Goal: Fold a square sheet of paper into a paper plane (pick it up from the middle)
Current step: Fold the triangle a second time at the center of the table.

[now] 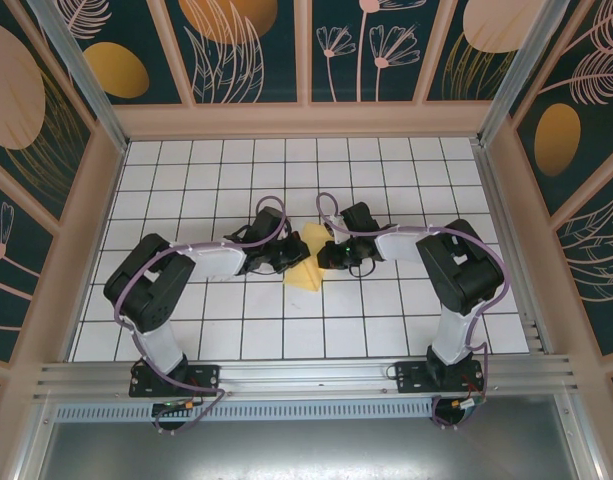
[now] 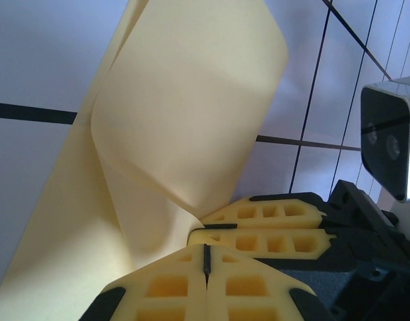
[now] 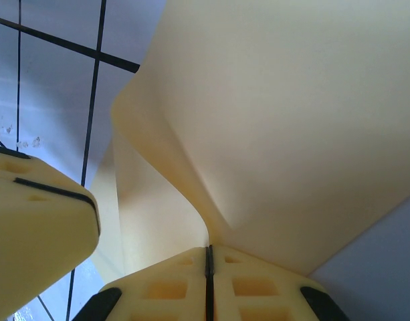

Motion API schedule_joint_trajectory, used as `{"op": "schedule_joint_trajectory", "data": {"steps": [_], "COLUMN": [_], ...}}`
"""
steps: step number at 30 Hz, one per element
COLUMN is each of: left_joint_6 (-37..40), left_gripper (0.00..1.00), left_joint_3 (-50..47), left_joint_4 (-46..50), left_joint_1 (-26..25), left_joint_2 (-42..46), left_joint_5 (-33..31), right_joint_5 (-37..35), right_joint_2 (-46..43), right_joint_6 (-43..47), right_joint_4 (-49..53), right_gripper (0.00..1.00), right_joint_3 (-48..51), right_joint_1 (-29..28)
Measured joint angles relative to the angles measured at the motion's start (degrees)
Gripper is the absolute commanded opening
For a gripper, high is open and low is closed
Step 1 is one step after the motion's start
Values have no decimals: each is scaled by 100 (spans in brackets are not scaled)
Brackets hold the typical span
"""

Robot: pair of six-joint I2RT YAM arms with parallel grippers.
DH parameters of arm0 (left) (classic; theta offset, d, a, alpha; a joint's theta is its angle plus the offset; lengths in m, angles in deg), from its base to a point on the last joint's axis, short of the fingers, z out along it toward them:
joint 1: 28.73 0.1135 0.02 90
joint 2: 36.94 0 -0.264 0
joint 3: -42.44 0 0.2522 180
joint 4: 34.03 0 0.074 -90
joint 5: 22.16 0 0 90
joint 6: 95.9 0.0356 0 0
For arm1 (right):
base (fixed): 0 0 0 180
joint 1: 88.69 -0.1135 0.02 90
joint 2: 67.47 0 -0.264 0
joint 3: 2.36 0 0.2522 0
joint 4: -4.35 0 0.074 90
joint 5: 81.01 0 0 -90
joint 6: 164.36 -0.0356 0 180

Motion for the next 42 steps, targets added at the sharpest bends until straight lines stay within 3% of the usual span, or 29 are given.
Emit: {"op": "schedule_joint_trajectory", "data": {"steps": [18, 24, 27, 29, 34, 42], "left_joint_6": [-15, -11, -11, -11, -11, -11], "left_gripper": [0, 0, 0, 0, 0, 0], "left_joint_3": [-33, -72, -74, -74, -74, -74], "left_joint_4": [-125, -190, -195, -195, -195, -195], "left_joint_1": [0, 0, 0, 0, 0, 0], "left_joint_2": [-474, -474, -474, -474, -474, -474], "left_joint_5": [57, 39, 37, 37, 37, 37], "right_joint_5": [0, -199, -387, -404, -105, 70], "right_joint_2": [-2, -289, -739, -1078, -1530, -1169], "right_joint_6": [-17, -160, -271, -369, -811, -1178], "right_joint_4": [-2, 114, 164, 122, -205, -308], "right_gripper": [13, 34, 35, 32, 9, 5], "right_joint_3": [0, 0, 35, 103, 485, 533], "right_joint_1": [0, 0, 0, 0, -35, -560]}}
